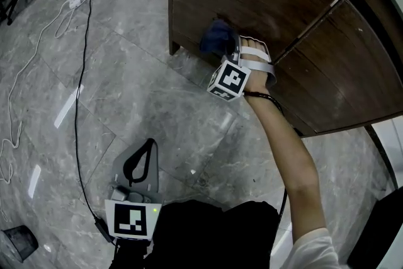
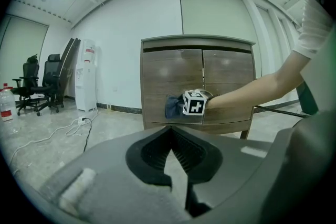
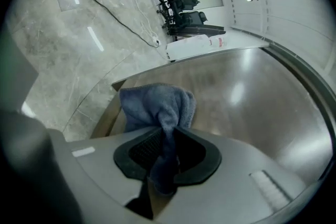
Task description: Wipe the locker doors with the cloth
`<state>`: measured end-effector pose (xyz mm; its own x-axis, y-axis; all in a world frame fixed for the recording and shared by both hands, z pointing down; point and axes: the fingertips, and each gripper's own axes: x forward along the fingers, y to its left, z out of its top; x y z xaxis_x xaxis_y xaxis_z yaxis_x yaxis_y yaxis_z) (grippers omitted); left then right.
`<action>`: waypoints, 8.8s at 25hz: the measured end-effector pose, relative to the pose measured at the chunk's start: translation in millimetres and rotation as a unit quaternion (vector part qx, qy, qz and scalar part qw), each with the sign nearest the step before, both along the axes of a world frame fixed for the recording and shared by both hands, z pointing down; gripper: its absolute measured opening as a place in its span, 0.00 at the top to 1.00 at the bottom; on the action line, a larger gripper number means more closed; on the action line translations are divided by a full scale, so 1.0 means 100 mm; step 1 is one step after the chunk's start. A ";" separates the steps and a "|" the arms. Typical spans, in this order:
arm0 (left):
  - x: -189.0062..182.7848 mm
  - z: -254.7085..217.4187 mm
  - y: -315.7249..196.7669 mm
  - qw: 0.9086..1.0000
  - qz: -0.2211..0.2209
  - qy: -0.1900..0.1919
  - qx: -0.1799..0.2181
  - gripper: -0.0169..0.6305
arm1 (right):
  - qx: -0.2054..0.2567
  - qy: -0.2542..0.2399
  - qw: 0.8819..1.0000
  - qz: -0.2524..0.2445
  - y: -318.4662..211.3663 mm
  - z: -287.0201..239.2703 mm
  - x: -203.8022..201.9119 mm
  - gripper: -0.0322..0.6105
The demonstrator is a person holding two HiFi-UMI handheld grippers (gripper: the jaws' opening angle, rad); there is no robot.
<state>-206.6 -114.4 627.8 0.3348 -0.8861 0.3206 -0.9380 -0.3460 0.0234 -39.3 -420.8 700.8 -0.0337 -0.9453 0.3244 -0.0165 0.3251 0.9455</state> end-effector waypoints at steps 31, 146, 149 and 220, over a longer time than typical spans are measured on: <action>-0.16 -0.13 0.06 1.000 0.001 0.001 0.018 0.97 | 0.125 -0.026 0.991 -0.031 -0.26 -1.85 -0.47 0.83; 0.97 -2.46 -0.09 0.999 0.032 -0.041 -0.009 0.97 | -0.209 -0.468 0.859 0.013 2.53 -2.40 0.57 0.84; 1.06 -3.25 0.02 0.998 0.053 -0.039 -0.012 0.97 | -0.194 -0.526 0.826 0.066 3.00 -3.26 0.85 0.84; 1.26 -7.97 2.55 0.955 0.271 0.020 0.122 0.97 | 0.141 -0.675 0.703 0.177 6.45 -8.70 1.00 0.85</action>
<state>-80.9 140.7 -169.1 0.7731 -0.6257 0.1040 -0.6194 -0.7800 -0.0892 60.4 224.4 -169.6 0.1225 -0.9922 0.0217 -0.9924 -0.1221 0.0178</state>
